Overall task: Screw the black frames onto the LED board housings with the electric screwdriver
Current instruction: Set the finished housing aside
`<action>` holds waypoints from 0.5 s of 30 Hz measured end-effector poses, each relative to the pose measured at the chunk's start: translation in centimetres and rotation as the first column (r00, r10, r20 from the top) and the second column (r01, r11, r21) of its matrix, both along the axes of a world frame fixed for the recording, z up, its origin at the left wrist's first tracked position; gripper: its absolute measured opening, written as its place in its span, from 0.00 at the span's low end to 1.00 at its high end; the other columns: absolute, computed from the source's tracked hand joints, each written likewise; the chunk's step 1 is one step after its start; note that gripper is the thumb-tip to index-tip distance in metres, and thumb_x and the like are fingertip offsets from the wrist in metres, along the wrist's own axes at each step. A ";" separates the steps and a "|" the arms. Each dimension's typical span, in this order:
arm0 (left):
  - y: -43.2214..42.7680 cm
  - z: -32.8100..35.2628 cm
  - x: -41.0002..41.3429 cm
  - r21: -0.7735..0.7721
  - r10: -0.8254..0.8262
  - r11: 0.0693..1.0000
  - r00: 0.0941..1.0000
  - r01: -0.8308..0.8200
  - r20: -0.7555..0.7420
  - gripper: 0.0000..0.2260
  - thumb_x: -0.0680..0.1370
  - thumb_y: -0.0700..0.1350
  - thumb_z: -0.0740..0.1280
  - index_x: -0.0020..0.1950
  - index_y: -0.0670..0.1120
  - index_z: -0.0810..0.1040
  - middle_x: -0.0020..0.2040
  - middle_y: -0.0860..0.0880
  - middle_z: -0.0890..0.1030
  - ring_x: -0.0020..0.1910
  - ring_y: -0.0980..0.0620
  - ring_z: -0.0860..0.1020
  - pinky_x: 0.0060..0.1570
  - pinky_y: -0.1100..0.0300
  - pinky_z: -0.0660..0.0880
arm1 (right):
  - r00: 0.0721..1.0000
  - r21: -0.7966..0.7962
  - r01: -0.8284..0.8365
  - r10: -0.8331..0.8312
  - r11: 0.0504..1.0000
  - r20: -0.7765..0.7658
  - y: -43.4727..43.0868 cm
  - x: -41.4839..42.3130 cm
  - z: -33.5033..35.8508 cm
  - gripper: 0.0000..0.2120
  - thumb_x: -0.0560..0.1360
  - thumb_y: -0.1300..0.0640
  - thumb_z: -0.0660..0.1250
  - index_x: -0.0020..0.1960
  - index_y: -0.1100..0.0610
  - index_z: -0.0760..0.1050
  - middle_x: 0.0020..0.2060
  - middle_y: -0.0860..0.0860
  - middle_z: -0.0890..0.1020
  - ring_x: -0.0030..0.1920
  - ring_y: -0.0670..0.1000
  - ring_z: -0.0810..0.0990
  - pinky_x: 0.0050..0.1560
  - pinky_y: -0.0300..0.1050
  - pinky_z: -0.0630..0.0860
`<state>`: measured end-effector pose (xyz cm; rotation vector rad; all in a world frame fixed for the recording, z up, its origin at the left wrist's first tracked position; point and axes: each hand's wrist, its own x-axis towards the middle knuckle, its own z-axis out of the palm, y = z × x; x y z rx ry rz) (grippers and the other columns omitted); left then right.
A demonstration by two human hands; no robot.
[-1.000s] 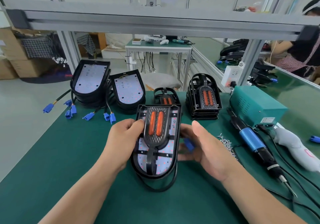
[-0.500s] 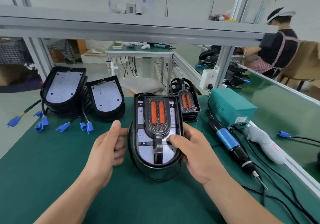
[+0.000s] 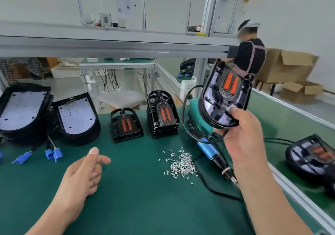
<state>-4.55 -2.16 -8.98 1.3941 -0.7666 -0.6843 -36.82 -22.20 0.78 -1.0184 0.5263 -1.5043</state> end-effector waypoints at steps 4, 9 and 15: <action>-0.1 0.0 0.1 0.008 -0.006 1.000 1.000 0.006 -0.001 0.28 0.72 0.73 0.66 0.49 0.49 0.86 0.36 0.47 0.60 0.29 0.52 0.58 0.26 0.64 0.56 | 0.989 0.025 0.146 -0.147 0.989 0.033 -2.9 -4.2 -0.1 0.06 0.80 0.62 0.65 0.56 0.61 0.78 0.40 0.52 0.84 0.36 0.52 0.82 0.30 0.44 0.79; -0.2 -0.2 0.3 -0.015 0.016 1.000 1.000 -0.017 -0.011 0.35 0.67 0.79 0.70 0.50 0.48 0.86 0.35 0.49 0.60 0.27 0.53 0.58 0.27 0.66 0.57 | 0.945 0.126 0.324 -0.326 0.938 -0.003 -6.4 -8.8 -1.3 0.07 0.82 0.67 0.62 0.48 0.59 0.76 0.36 0.52 0.83 0.35 0.53 0.82 0.31 0.44 0.81; -0.4 -0.2 0.4 -0.014 0.014 1.000 0.999 -0.015 -0.040 0.37 0.64 0.80 0.72 0.49 0.46 0.86 0.33 0.49 0.61 0.26 0.53 0.57 0.29 0.66 0.56 | 0.893 0.248 0.446 -0.446 0.860 -0.059 -9.6 -11.6 -3.7 0.02 0.84 0.59 0.67 0.53 0.55 0.78 0.46 0.51 0.86 0.42 0.50 0.87 0.38 0.47 0.85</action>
